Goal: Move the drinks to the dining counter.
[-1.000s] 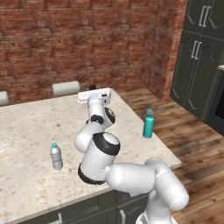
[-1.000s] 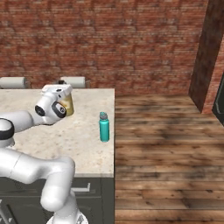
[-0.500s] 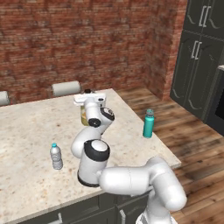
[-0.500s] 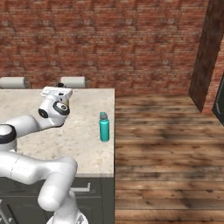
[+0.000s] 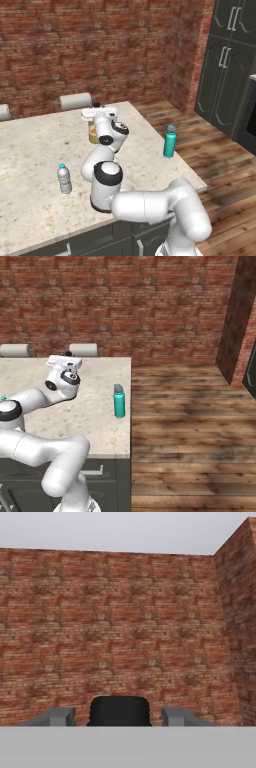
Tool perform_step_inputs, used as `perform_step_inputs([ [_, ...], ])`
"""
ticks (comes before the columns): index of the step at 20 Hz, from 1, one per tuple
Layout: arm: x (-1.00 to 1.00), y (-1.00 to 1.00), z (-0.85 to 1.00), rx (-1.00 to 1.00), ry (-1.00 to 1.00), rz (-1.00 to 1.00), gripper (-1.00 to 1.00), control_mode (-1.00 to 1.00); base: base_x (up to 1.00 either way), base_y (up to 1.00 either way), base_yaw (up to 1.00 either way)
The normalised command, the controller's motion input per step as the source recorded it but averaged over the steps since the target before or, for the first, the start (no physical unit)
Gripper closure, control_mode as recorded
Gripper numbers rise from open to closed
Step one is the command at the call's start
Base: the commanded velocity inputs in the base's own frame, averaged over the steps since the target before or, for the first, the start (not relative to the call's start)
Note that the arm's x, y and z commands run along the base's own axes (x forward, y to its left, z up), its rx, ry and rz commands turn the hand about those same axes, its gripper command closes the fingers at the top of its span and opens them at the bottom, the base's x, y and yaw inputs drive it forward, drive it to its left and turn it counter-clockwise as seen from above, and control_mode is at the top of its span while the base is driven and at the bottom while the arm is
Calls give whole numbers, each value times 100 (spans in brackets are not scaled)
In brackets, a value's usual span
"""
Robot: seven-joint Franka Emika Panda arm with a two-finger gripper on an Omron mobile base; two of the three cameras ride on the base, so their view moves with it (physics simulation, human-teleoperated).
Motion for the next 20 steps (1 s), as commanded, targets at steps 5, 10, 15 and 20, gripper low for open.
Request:
perform_step_inputs([
  [5, 50, 0, -37, 0, 0, 5, 100, -100, 0, 0, 0],
  [10, 53, 0, -47, 0, 1, 2, 100, -100, 0, 0, 0],
  [15, 33, 2, -59, 0, -3, 4, 100, -100, 0, 0, 0],
  [20, 29, 5, -67, 0, -4, 4, 100, -100, 0, 0, 0],
])
